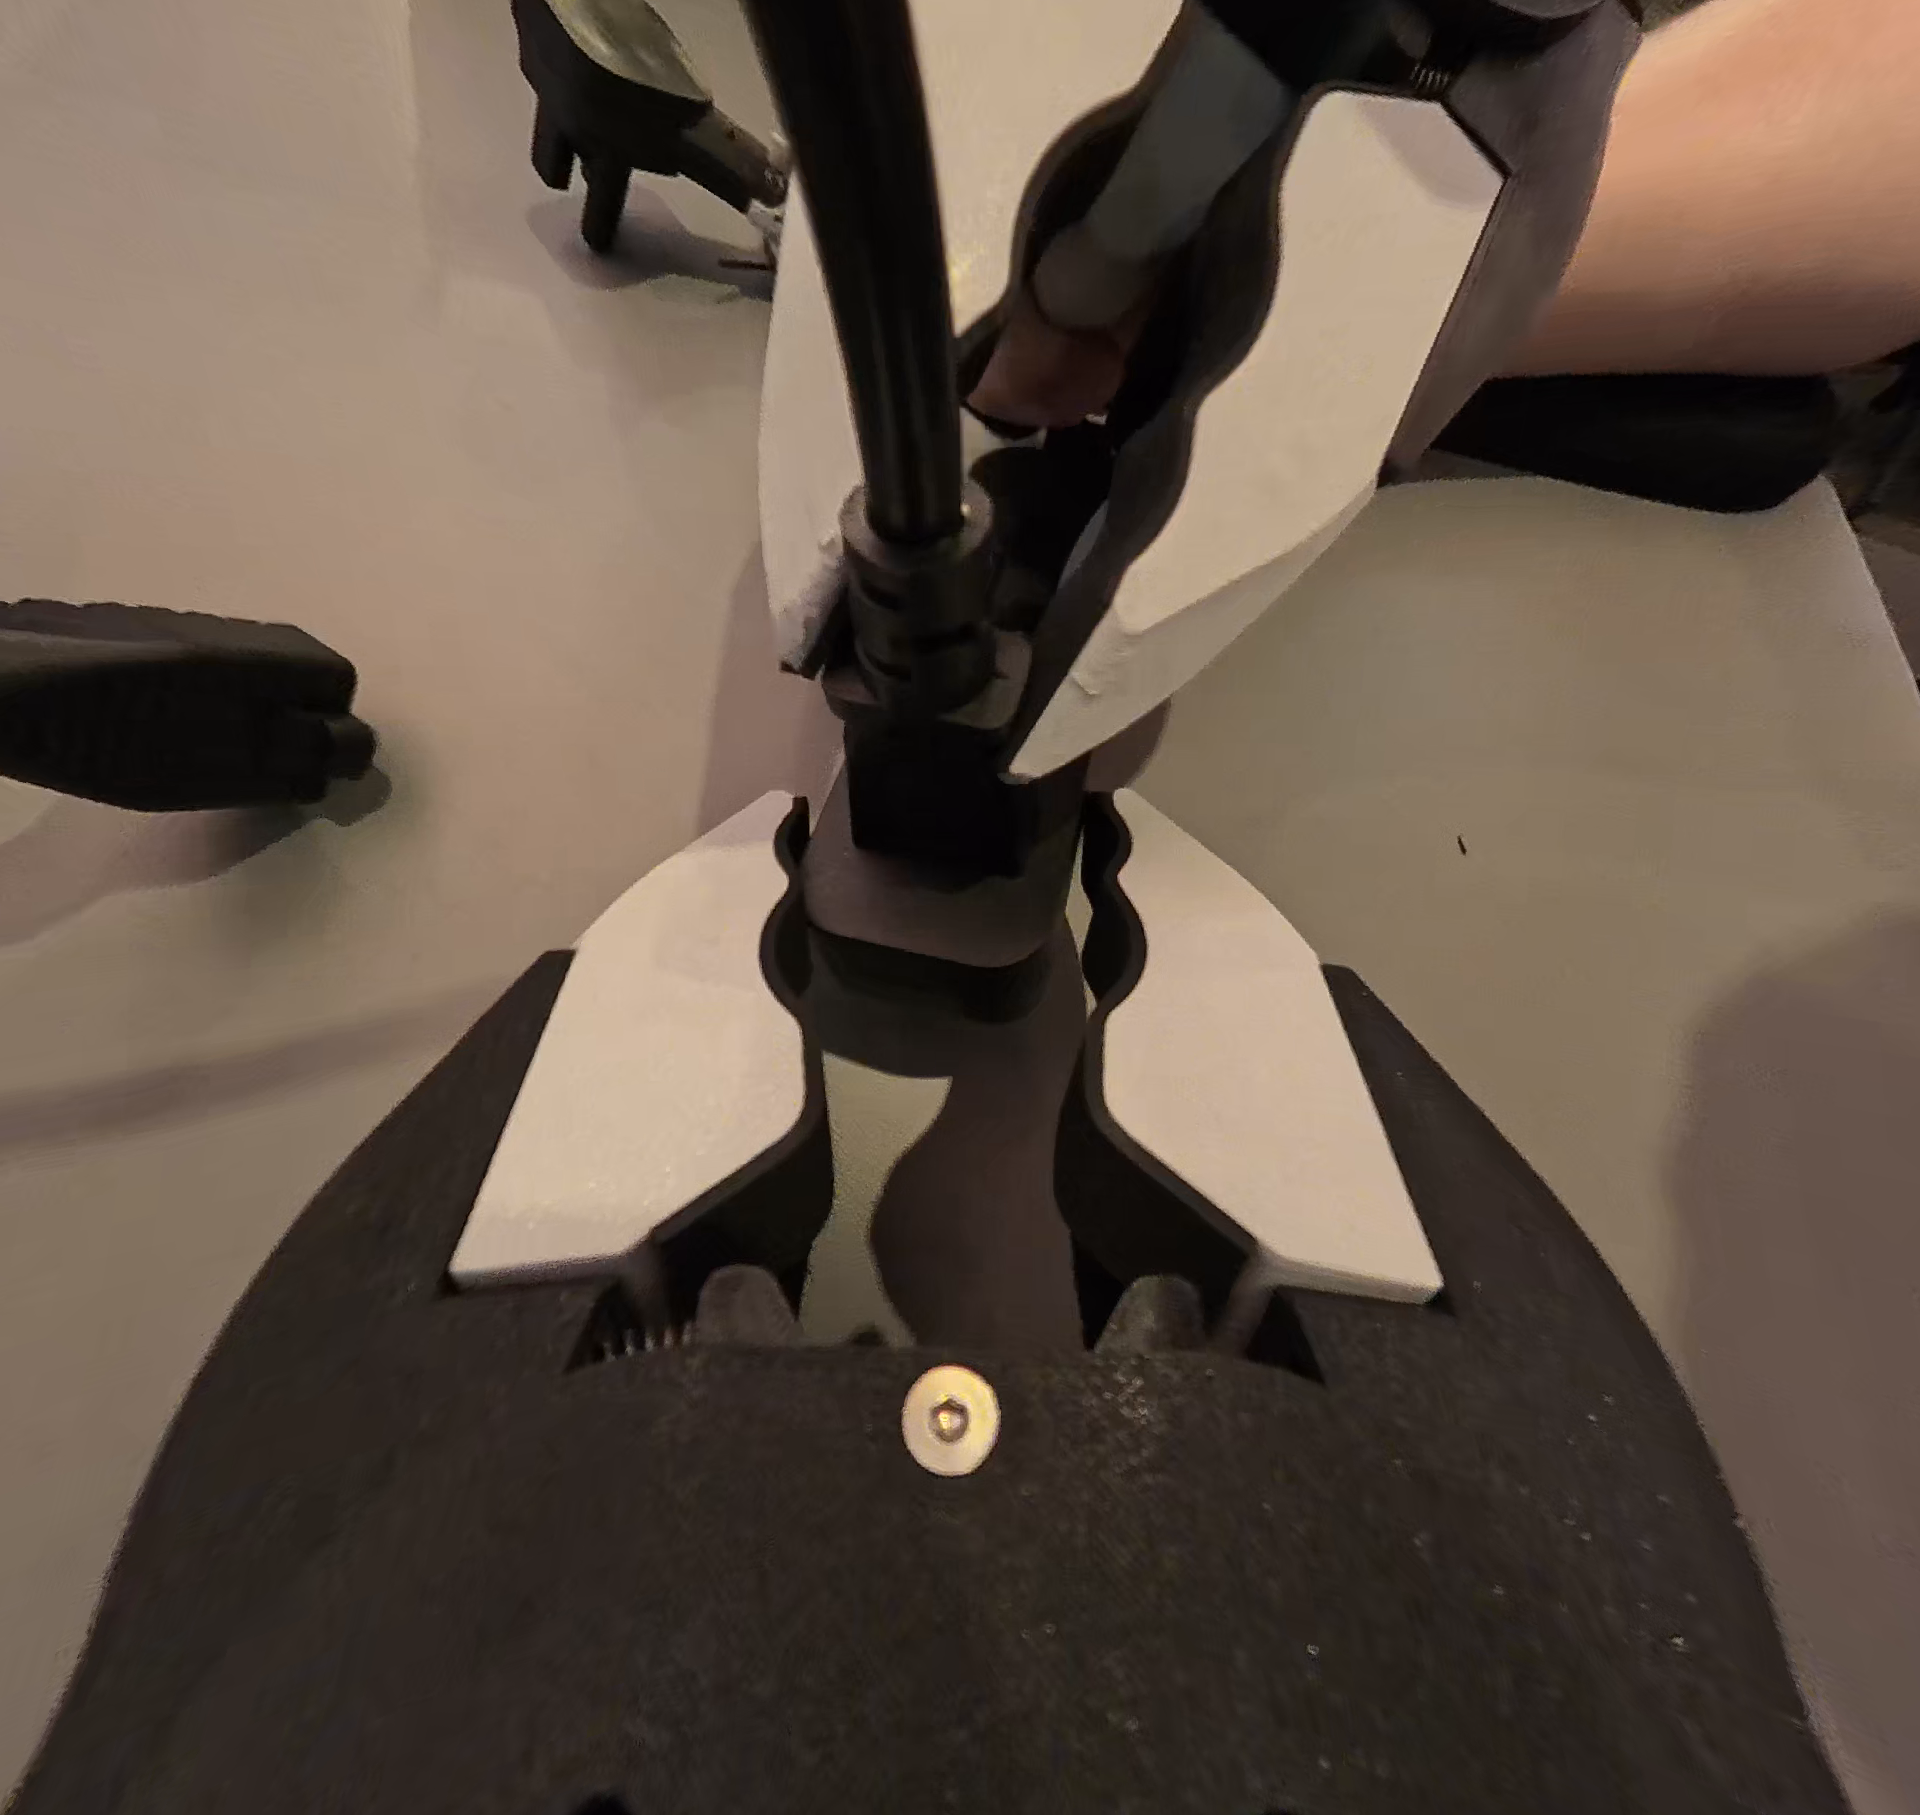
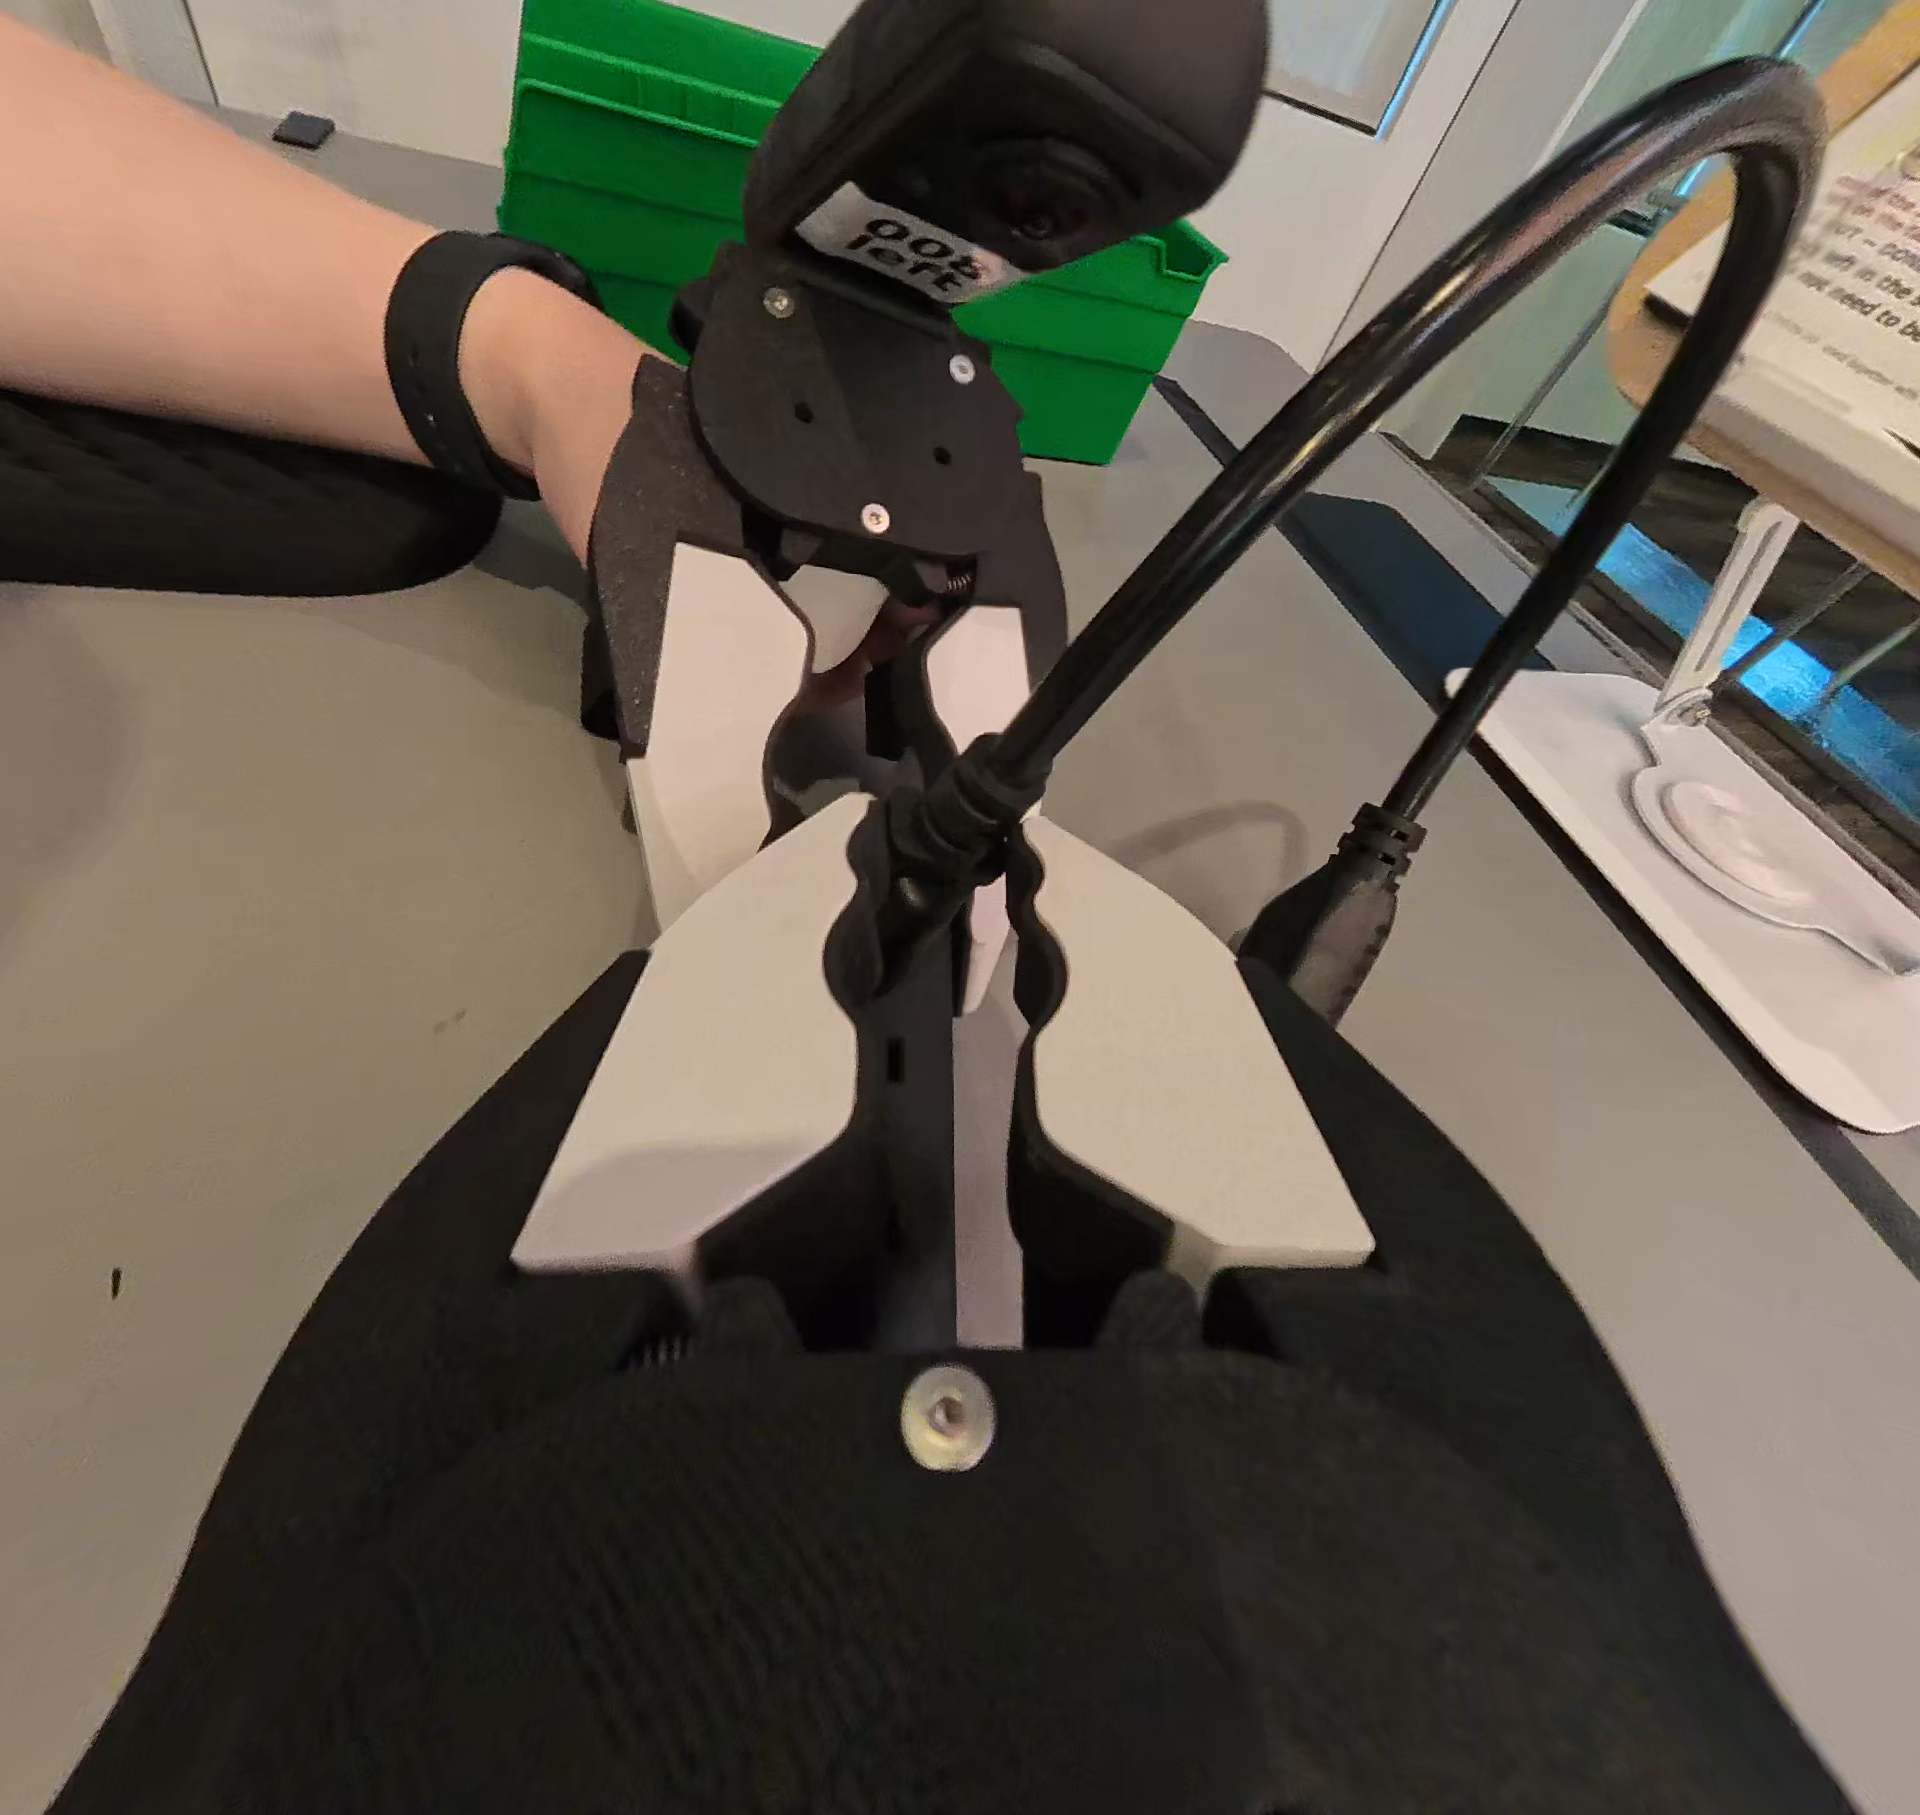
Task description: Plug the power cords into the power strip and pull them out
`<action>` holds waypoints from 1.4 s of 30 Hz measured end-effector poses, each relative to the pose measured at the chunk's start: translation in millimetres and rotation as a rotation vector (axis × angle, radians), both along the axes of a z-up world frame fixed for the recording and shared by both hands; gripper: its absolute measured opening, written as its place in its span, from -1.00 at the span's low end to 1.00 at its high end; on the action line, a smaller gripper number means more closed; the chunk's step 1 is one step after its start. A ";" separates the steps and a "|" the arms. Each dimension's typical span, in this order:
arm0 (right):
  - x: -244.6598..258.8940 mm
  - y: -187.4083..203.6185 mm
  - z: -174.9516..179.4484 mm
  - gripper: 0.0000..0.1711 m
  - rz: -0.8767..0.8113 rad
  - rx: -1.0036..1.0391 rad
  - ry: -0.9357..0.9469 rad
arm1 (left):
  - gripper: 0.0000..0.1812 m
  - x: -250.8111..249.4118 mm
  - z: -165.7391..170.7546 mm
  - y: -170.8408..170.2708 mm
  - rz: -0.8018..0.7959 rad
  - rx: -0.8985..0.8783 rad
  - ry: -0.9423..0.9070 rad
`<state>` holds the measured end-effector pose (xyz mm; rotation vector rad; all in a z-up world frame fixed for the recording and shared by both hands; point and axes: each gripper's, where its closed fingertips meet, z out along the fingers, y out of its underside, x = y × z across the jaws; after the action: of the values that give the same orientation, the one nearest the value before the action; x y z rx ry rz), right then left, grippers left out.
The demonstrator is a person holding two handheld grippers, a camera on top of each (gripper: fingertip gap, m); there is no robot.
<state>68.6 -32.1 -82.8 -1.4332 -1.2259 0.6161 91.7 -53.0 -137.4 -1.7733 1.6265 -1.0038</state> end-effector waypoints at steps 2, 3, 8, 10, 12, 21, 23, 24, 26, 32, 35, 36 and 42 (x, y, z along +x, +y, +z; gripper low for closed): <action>2.2 1.9 3.2 -0.75 -0.007 -0.019 0.030 | -0.44 1.6 3.9 0.6 0.005 -0.009 -0.026; 3.4 2.8 4.6 -0.75 -0.010 -0.032 0.047 | -0.44 2.4 6.0 0.6 0.007 -0.024 -0.040; 8.5 8.2 12.1 -0.75 -0.034 -0.089 0.116 | -0.44 4.7 16.6 0.5 0.012 -0.114 -0.110; 10.8 9.4 15.3 -0.75 -0.029 -0.120 0.149 | -0.45 6.5 21.3 0.1 0.016 -0.133 -0.141; 12.6 10.2 18.4 -0.74 -0.020 -0.144 0.176 | -0.46 8.2 27.8 0.6 0.031 -0.175 -0.183; 17.4 15.3 28.8 -0.75 -0.030 -0.217 0.298 | -0.50 10.3 51.1 7.2 0.080 -0.440 -0.353; 18.7 17.8 28.7 -0.75 -0.037 -0.255 0.327 | -0.50 10.5 50.7 8.3 0.084 -0.443 -0.352; 18.7 18.5 28.2 -0.75 -0.033 -0.269 0.331 | -0.50 10.3 50.2 8.1 0.079 -0.430 -0.344; 18.3 17.2 28.7 -0.74 -0.017 -0.287 0.340 | -0.50 9.8 49.9 6.1 0.071 -0.389 -0.320; 19.3 15.7 30.6 -0.74 0.010 -0.344 0.382 | -0.50 10.8 51.7 4.9 0.074 -0.349 -0.331; 19.4 14.7 31.9 -0.74 0.034 -0.379 0.411 | -0.50 10.7 52.6 4.0 0.063 -0.326 -0.337; 19.1 13.9 32.4 -0.74 0.046 -0.394 0.423 | -0.50 10.5 52.9 3.7 0.058 -0.314 -0.342; 18.8 13.2 34.6 -0.74 0.056 -0.379 0.438 | -0.50 10.8 56.2 3.7 0.055 -0.354 -0.389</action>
<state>87.4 -18.8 -48.2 -1.4683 -0.8295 1.1806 102.4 -49.3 -81.3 -1.6863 1.2083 -1.5741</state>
